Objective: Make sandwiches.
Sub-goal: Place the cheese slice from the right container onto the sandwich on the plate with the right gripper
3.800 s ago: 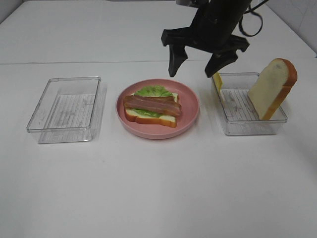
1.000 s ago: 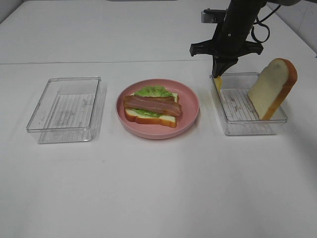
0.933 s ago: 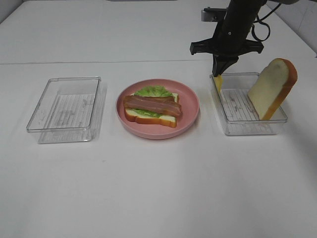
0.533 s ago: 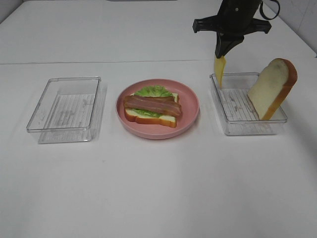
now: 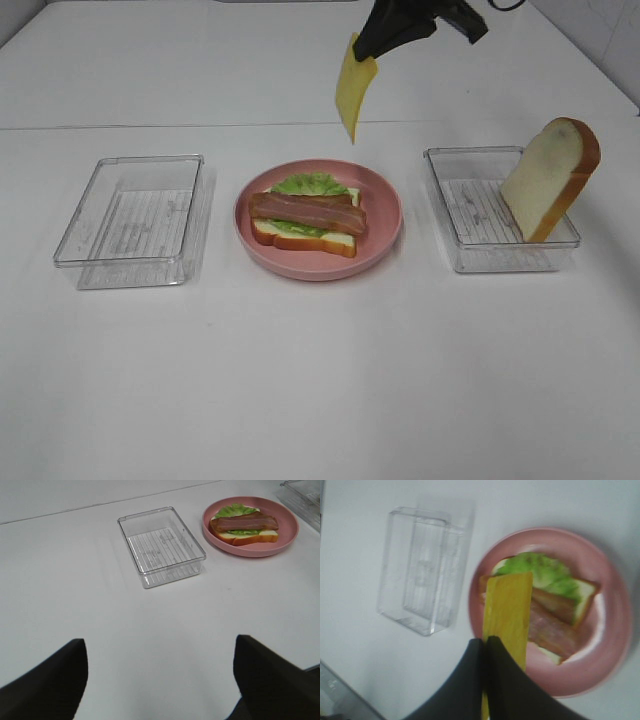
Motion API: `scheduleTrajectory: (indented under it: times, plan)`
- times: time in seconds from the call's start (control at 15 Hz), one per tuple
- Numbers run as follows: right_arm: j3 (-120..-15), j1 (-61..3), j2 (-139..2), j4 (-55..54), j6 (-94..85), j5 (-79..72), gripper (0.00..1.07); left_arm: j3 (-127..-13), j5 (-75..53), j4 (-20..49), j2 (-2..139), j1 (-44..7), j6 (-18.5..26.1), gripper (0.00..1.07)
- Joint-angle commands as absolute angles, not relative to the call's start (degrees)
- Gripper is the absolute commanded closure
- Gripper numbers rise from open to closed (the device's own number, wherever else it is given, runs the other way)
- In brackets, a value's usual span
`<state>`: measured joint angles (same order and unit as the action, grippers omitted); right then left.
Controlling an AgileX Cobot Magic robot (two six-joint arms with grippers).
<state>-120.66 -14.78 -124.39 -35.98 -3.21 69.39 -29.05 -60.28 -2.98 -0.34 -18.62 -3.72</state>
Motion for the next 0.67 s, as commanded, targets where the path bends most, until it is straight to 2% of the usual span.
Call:
scheduleTrajectory:
  times: [0.07,0.33,0.47,0.67]
  plan:
    - [-115.3,-14.8,-123.9,-46.8,-8.0,70.9,1.07,-28.8,-59.7,-3.0,-1.5,-18.6,-3.6,0.30]
    - [-102.4,-14.8,-124.4,-61.0,-16.2,63.1,1.07,-28.8,-59.7,-3.0,-1.5,-18.6,-3.6,0.30]
    - [-100.5,-15.4,-126.7,-67.2,-19.9,63.3,1.07,-28.8,-59.7,-3.0,-1.5,-18.6,-3.6,0.30]
    - [-100.4,-17.0,-129.0,-69.8,-21.7,61.8,1.07,-28.8,-59.7,-3.0,-1.5,-18.6,-3.6,0.30]
